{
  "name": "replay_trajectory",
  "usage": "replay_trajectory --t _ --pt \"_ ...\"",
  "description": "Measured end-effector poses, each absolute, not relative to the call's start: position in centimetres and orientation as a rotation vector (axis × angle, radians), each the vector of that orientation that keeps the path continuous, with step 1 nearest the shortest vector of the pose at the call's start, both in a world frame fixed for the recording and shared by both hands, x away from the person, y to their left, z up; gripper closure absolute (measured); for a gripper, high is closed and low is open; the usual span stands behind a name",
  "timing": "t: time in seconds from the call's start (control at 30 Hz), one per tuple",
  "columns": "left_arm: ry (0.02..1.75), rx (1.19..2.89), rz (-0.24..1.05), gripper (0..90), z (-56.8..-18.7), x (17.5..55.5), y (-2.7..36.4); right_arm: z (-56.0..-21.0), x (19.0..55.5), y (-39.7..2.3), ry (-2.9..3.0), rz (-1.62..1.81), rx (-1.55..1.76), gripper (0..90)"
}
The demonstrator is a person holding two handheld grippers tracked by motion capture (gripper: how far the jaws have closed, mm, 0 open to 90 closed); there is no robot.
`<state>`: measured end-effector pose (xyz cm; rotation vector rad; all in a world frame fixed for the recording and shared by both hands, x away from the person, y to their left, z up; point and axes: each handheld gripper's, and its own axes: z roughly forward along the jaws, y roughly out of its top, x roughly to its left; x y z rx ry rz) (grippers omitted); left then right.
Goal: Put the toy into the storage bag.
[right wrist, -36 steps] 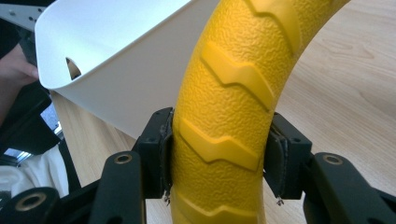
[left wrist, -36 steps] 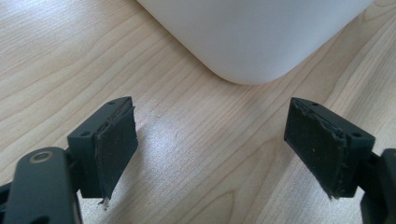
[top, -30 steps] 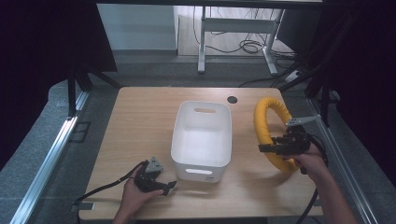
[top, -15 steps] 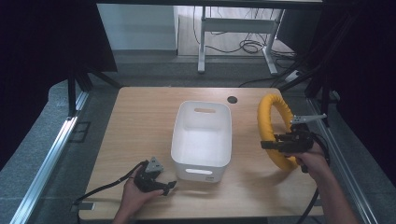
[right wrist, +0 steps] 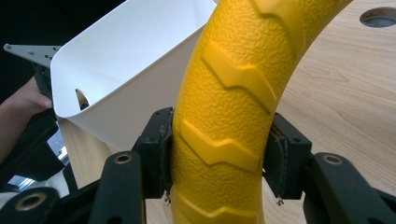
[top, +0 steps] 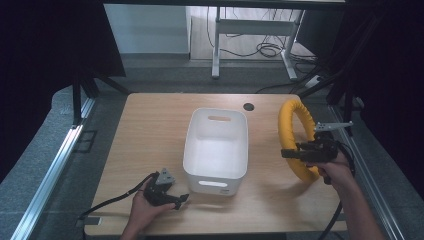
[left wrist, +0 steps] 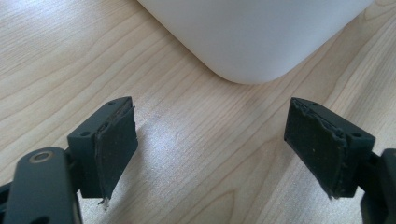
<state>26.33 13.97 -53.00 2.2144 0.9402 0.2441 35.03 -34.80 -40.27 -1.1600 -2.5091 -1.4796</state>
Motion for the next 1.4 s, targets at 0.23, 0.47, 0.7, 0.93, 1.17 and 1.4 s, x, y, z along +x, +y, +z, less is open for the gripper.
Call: replay_trajectory --t 0.23,0.47,0.7,0.93,1.17,1.4 --pt "0.939 2.216 0.243 17.3 -53.0 26.3 14.0 -40.2 35.1 -34.9 -2.507 -1.488 -1.166 49.7" --pt "0.941 2.222 0.244 17.3 -53.1 26.3 14.0 -40.0 34.9 -35.1 -2.52 -1.498 -1.163 49.8" --pt "0.941 2.224 0.243 17.3 -53.1 26.4 13.9 -39.0 34.7 -35.8 -2.503 -1.585 -1.168 50.0" --pt "0.936 2.225 0.246 17.3 -53.0 26.4 14.0 -38.6 34.7 -35.9 -2.456 -1.65 -1.154 50.0" --pt "0.935 2.232 0.243 17.3 -53.1 26.4 14.0 -38.1 34.6 -36.0 -2.426 -1.708 -1.142 50.0" --pt "0.939 2.225 0.243 17.3 -53.1 26.3 14.0 -37.5 34.4 -35.8 -2.408 -1.754 -1.122 49.9"
